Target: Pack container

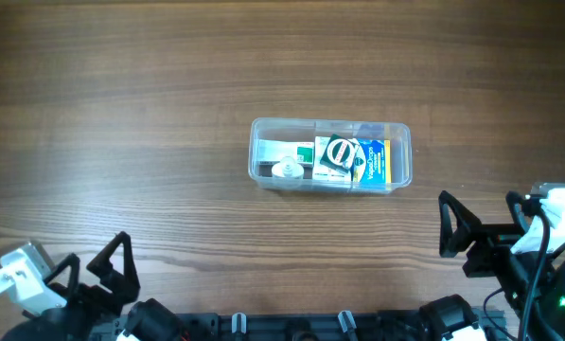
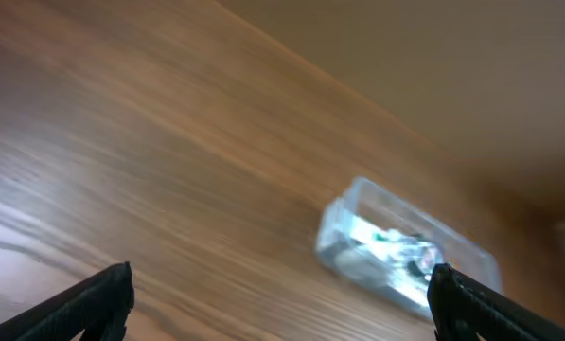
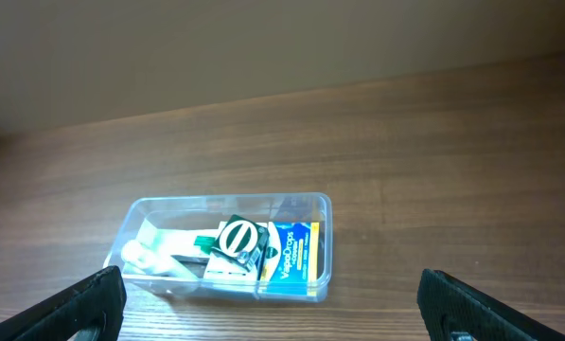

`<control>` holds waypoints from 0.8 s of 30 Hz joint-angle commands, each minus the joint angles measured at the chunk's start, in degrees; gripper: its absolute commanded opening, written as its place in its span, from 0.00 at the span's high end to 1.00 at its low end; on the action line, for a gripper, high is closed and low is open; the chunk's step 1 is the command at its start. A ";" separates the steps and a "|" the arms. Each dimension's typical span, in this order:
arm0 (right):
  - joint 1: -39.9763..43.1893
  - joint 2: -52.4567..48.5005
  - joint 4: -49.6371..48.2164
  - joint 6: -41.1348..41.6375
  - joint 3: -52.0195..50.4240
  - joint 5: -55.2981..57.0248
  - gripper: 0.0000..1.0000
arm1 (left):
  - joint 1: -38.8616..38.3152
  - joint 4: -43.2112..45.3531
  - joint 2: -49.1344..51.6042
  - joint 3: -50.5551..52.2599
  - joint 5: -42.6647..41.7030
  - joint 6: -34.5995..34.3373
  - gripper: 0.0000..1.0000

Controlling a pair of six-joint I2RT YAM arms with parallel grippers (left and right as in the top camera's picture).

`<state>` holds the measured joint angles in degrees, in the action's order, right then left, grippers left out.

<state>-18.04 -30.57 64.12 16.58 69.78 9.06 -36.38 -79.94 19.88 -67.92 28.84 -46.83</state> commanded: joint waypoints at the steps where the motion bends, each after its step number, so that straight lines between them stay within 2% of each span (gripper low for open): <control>1: 0.24 -0.07 -0.17 0.07 0.00 0.59 0.00 | -0.11 1.11 -2.38 1.27 -3.50 -1.68 0.00; 9: 0.24 -0.07 -0.17 0.07 0.00 0.59 0.00 | -0.15 5.55 -2.27 7.30 1.14 -1.60 0.00; 11: 0.24 -0.07 -0.17 0.09 0.00 0.59 0.00 | 0.87 10.86 -2.54 11.06 2.03 0.42 0.00; 13: 0.24 -0.07 -0.17 0.09 0.00 0.59 0.00 | 7.34 23.30 -2.62 17.77 -5.27 13.16 0.00; 15: 0.24 -0.07 -0.17 0.09 0.00 0.59 0.00 | 13.49 30.53 -2.62 22.18 -13.38 20.63 0.00; 16: 0.24 -0.07 -0.17 0.07 0.00 0.59 0.00 | 19.34 34.51 -2.62 25.51 -19.06 23.08 0.00; 20: 0.24 -0.07 -0.17 0.09 0.00 0.59 0.00 | 33.35 40.46 -3.10 34.27 -29.44 23.76 0.00; 24: 0.24 -0.07 -0.17 0.09 0.00 0.59 0.00 | 37.07 47.91 -9.25 45.29 -34.32 23.96 0.00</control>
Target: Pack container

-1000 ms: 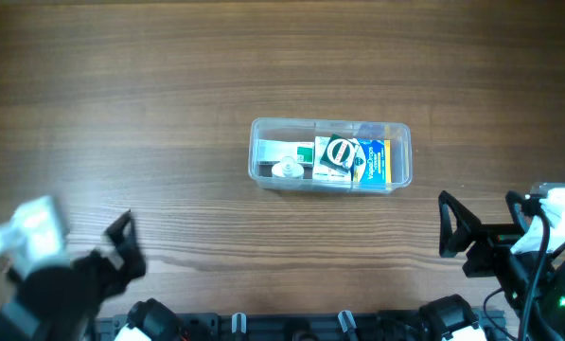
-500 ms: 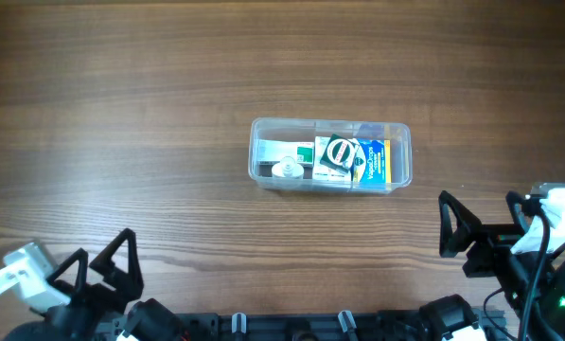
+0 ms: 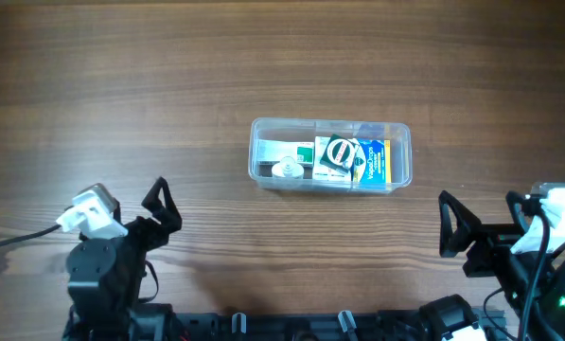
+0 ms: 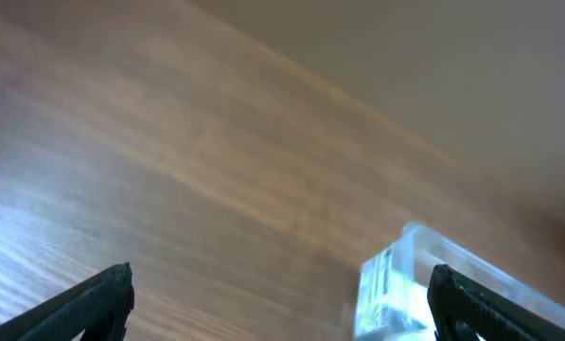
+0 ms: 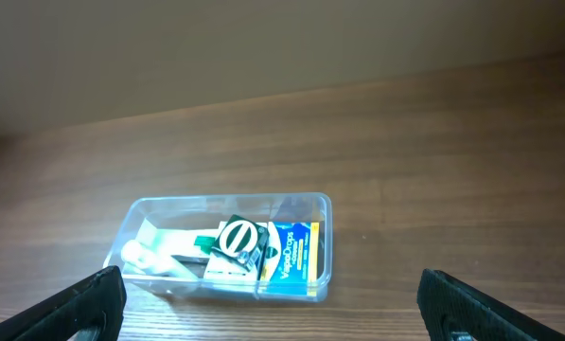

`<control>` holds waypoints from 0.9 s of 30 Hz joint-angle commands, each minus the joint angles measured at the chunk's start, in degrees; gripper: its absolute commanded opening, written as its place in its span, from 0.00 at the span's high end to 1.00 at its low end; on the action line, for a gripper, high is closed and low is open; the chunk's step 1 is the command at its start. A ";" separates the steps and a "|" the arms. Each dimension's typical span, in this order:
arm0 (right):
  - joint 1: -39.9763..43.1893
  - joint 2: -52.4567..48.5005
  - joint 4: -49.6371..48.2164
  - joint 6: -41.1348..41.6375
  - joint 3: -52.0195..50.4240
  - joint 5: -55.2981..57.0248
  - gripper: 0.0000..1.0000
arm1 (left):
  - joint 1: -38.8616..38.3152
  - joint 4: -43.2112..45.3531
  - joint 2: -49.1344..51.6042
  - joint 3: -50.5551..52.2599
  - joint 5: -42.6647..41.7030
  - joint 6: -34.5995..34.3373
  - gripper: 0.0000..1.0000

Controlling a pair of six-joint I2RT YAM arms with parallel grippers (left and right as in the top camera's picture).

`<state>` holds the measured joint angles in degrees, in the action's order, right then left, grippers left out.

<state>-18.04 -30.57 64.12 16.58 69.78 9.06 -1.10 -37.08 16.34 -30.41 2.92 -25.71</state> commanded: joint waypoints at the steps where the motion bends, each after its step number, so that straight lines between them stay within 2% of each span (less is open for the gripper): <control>1: 0.24 -0.07 -0.17 0.09 0.00 0.59 0.00 | 1.75 6.73 -7.56 10.23 -9.11 2.84 0.00; 7: 0.24 -0.07 -0.17 0.07 0.00 0.59 0.00 | 2.16 11.61 -16.17 19.30 -11.19 2.84 0.00; 15: 0.24 -0.13 -0.17 0.09 -0.04 0.59 0.00 | 2.25 13.60 -16.20 23.19 -7.76 2.84 0.00; 21: 0.24 -0.13 -0.17 0.09 -0.04 0.59 0.00 | 2.23 20.24 -16.20 25.16 -7.34 2.84 0.00; 27: 0.24 -0.13 -0.17 0.07 -0.04 0.59 0.00 | 2.23 20.37 -16.17 25.22 -7.37 2.84 0.00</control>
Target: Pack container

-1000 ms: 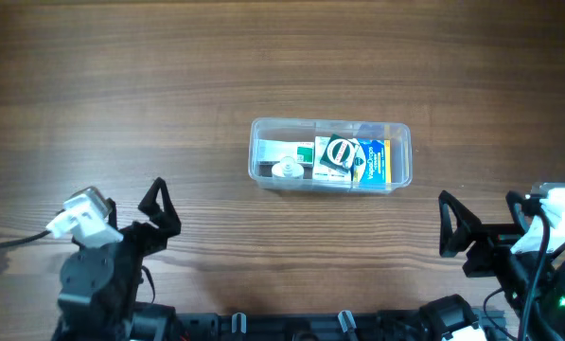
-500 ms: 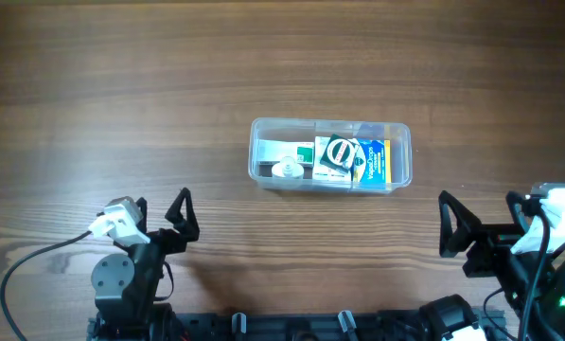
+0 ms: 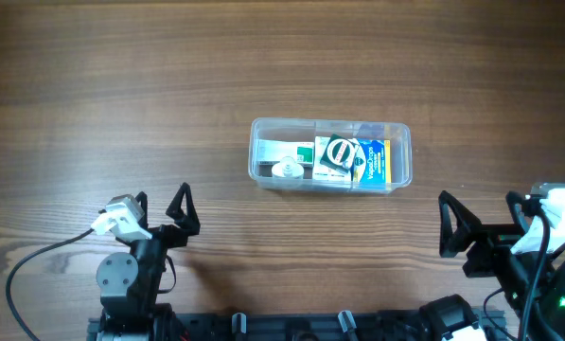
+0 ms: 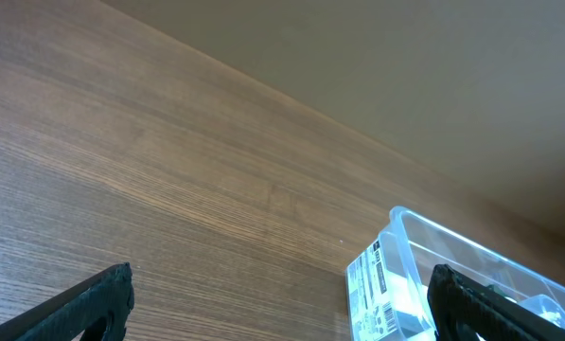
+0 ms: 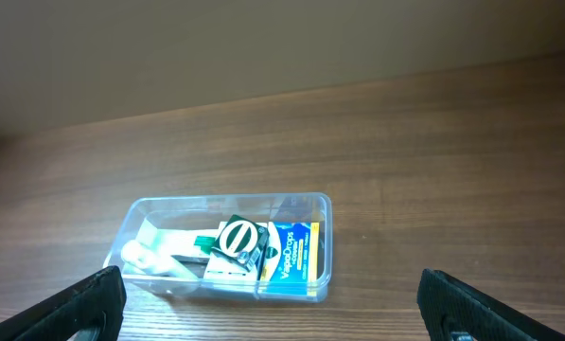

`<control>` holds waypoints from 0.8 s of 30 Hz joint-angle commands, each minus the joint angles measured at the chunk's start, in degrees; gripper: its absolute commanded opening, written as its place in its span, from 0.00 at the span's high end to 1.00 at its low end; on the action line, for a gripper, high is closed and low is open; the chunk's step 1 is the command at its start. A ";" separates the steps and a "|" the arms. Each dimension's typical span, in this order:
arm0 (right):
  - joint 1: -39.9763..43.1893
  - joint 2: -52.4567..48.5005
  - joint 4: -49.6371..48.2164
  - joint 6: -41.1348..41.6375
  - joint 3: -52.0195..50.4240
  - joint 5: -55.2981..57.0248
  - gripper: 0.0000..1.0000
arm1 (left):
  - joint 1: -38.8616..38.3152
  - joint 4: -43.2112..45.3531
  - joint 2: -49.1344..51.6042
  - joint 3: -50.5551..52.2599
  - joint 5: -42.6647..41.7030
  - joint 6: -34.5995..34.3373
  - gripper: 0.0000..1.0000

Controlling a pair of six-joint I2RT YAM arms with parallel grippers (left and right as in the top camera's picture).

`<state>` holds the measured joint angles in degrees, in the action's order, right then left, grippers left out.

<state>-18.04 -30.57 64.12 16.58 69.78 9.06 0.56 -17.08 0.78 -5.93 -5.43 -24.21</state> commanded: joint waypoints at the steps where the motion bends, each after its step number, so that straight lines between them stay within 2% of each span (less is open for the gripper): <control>1: 0.24 -0.13 -0.17 0.07 -0.04 0.59 0.00 | 0.57 0.37 -0.61 0.74 1.01 1.31 0.00; 16: 0.24 -0.13 -0.17 0.09 -0.04 0.59 0.00 | 0.57 0.37 -0.61 0.74 0.98 1.31 0.00; 18: 0.24 -0.13 -0.48 -1.49 -0.04 3.67 0.00 | 0.57 0.37 -0.61 0.74 0.98 1.31 0.00; 22: 0.96 0.44 -7.76 -5.14 -4.09 12.46 0.00 | 0.57 0.37 -0.61 0.74 1.01 1.31 0.00; 24: 5.25 2.80 -15.89 -6.80 -10.40 12.20 0.00 | 0.57 0.37 -0.61 0.74 0.98 1.33 0.00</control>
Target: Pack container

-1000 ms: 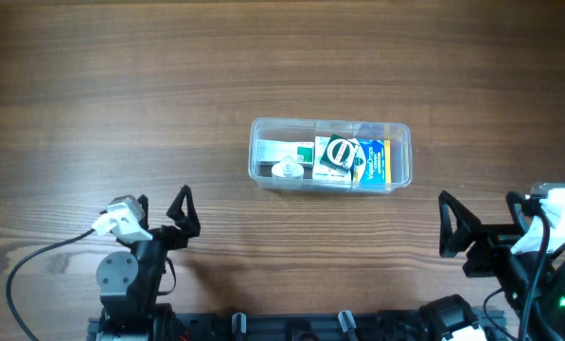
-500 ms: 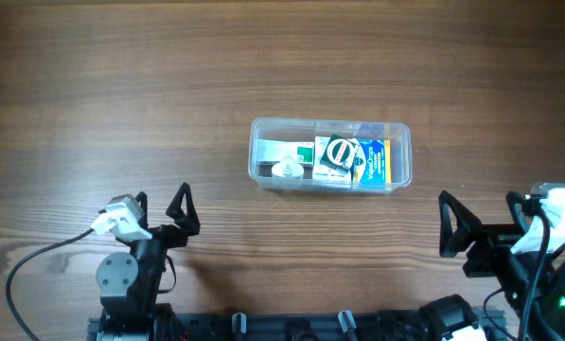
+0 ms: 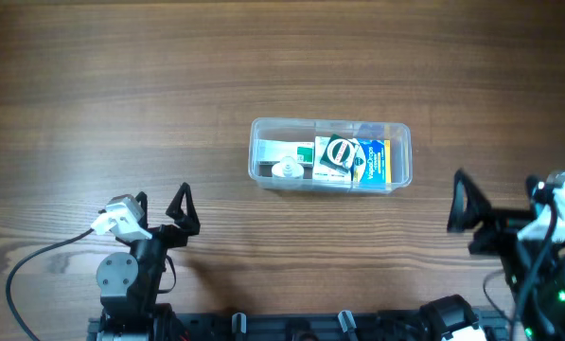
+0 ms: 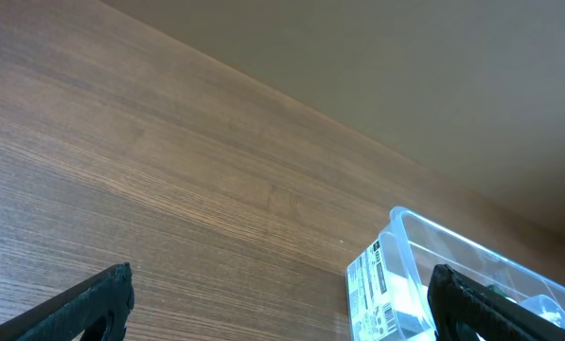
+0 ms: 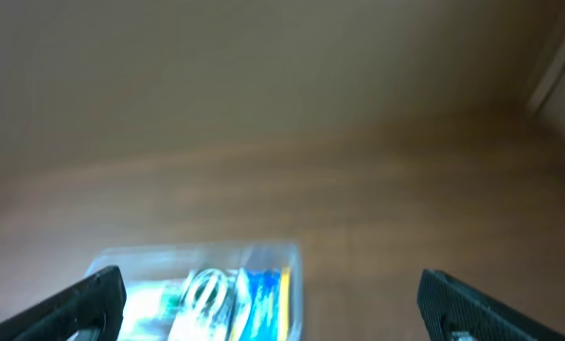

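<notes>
A clear plastic container [image 3: 329, 154] lies at the table's middle. Inside are a blue and yellow box [image 3: 374, 161], a round black and white item [image 3: 339, 152], a green and white pack and a white cap. My left gripper [image 3: 161, 205] stands open near the front edge, left of the container, with nothing in it; its wrist view shows the container's labelled end [image 4: 381, 282]. My right gripper [image 3: 498, 206] is open and bare at the front right. The right wrist view is blurred, with the container [image 5: 199, 290] low in it.
The wooden table [image 3: 121, 85] bears nothing else. The arm bases and a cable [image 3: 36, 260] run along the front edge.
My right gripper has shifted a little to the right and its wrist view is now blurred, with the container lower in it. The left arm and the container have not moved.
My left gripper was at the front left corner, open. It then stood further right, and came to stand nearer the container's left end, where it has stayed. The right gripper held still, open, until its shift now. The container kept its place and contents.
</notes>
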`<control>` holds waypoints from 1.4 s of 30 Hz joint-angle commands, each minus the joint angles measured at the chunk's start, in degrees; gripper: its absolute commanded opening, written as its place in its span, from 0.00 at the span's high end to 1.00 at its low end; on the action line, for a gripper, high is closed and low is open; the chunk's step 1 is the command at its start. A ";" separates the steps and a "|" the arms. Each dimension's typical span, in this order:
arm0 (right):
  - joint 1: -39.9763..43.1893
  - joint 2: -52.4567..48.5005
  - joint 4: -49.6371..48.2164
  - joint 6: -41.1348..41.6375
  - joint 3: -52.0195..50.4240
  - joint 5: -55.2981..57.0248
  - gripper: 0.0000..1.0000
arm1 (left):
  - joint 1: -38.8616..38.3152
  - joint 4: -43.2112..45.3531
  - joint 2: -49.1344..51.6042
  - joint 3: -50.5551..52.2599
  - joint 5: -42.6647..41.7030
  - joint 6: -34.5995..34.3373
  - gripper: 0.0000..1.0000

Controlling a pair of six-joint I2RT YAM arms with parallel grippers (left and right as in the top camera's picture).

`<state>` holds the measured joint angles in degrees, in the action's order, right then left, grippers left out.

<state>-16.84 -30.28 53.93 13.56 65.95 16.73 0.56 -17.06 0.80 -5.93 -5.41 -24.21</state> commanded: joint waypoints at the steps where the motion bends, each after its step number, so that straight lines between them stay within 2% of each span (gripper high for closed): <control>1: 6.01 3.76 -8.76 -3.78 -9.79 2.82 0.00 | 0.57 0.35 -0.63 0.74 0.96 1.31 0.00; 2: 7.52 4.87 -11.04 -3.80 -12.46 0.72 0.00 | 0.57 0.35 -0.63 0.74 0.96 1.31 0.00; 5: 14.95 11.19 -21.53 -7.06 -27.28 -15.41 0.00 | 0.57 0.35 -0.63 0.74 0.96 1.31 0.00; 8: 17.73 17.09 -27.91 -7.89 -39.34 -25.18 0.00 | 0.57 0.35 -0.63 0.74 0.96 1.31 0.00; 12: 17.68 23.47 -31.54 -7.34 -49.90 -27.34 0.00 | 0.57 0.35 -0.63 0.74 0.96 1.33 0.00; 17: 17.68 28.26 -33.20 -7.50 -56.94 -27.10 0.00 | 0.57 0.35 -0.63 0.74 0.96 1.31 0.00; 42: 17.68 29.86 -34.69 -7.52 -59.01 -25.62 0.00 | 0.57 0.35 -0.63 0.74 0.96 1.31 0.00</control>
<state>0.49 -1.15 19.57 7.16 7.20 -8.95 0.78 -17.02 0.78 -5.82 -5.23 -24.18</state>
